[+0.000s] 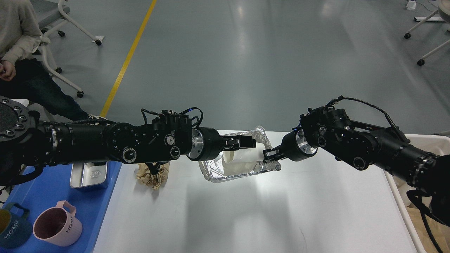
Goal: Tidy desktop
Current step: 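Lower the paper cup into the foil tray and open the left gripper, then raise the left gripper away from the foil tray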
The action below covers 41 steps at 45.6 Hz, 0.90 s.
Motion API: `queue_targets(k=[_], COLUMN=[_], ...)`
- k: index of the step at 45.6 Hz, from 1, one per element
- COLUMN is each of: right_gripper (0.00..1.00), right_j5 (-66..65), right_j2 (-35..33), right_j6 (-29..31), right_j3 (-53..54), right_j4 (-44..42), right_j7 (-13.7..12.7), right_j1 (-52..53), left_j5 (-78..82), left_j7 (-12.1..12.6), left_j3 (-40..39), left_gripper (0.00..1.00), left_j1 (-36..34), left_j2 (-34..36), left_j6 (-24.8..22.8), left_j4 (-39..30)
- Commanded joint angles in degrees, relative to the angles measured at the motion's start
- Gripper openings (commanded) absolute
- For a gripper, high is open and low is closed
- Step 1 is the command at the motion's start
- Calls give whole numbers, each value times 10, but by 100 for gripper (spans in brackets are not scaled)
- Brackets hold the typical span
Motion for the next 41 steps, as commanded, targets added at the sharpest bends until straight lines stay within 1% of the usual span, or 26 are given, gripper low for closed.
queue_targets(k=[1, 6, 12, 16, 22, 26, 31, 41], right_gripper=[0, 0, 0, 0, 0, 0, 0, 0], right_j5=[1, 0, 1, 0, 0, 1, 1, 0], right_j2=[-1, -1, -2, -4, -4, -4, -3, -4], right_j6=[0, 0, 0, -1, 0, -1, -1, -1], right_j3=[0, -1, 0, 0, 0, 0, -1, -1], right_j4=[0, 0, 0, 0, 0, 0, 0, 0], right_j7=[0, 0, 0, 0, 0, 0, 0, 0], right_j1=[-1, -1, -3, -3, -3, -3, -3, -3], left_j5=[-25, -46, -47, -46, -46, -46, -46, -39], left_j7=[1, 2, 4, 3, 2, 2, 8, 11], left_j3=[-5, -21, -25, -25, -29, -30, -25, -16], left_gripper=[94, 94, 94, 94, 94, 94, 94, 94], left_j1=[-9, -14, -34, -40, -42, -42, -41, -43], left_j2=[12, 47, 88, 129, 200, 234, 278, 334], left_j6=[-9, -22, -23, -23, -20, -20, -19, -22], left_j4=[-1, -5, -19, -32, -64, -81, -111, -136])
